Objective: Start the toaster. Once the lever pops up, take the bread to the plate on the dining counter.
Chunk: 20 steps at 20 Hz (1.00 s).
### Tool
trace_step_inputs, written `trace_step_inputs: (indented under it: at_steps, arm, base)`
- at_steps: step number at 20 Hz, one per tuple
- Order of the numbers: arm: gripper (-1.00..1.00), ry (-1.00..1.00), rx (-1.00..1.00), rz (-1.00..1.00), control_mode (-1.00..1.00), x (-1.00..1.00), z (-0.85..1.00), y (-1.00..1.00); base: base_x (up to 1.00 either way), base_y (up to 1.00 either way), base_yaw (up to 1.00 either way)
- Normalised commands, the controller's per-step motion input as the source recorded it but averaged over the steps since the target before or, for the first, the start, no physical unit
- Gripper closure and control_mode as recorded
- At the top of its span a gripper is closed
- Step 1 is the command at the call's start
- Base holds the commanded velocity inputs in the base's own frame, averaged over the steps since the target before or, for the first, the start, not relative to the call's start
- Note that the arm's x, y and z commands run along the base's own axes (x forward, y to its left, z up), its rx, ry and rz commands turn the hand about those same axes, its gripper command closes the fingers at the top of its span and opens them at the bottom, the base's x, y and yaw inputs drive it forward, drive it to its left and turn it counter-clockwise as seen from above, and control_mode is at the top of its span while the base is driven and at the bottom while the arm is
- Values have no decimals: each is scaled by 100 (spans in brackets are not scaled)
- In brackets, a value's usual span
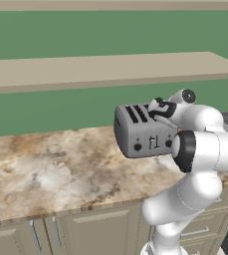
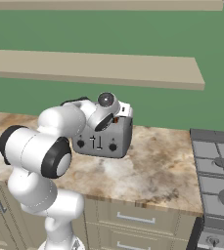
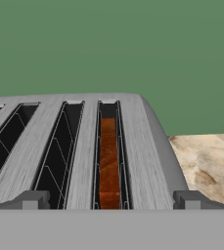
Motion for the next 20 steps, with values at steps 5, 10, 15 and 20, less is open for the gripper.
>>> trace_step_inputs:
  at_steps: [5,10,15,20]
  arm:
    - [-100,0,0,0,-100,0,0,0]
    - [-100,0,0,0,-100,0,0,0]
    - [-100,0,0,0,-100,0,0,0]
    - [-100,0,0,0,-100,0,0,0]
  base:
    - [0,0,0]
    - [0,0,0]
    - [0,0,0]
    - [0,0,0]
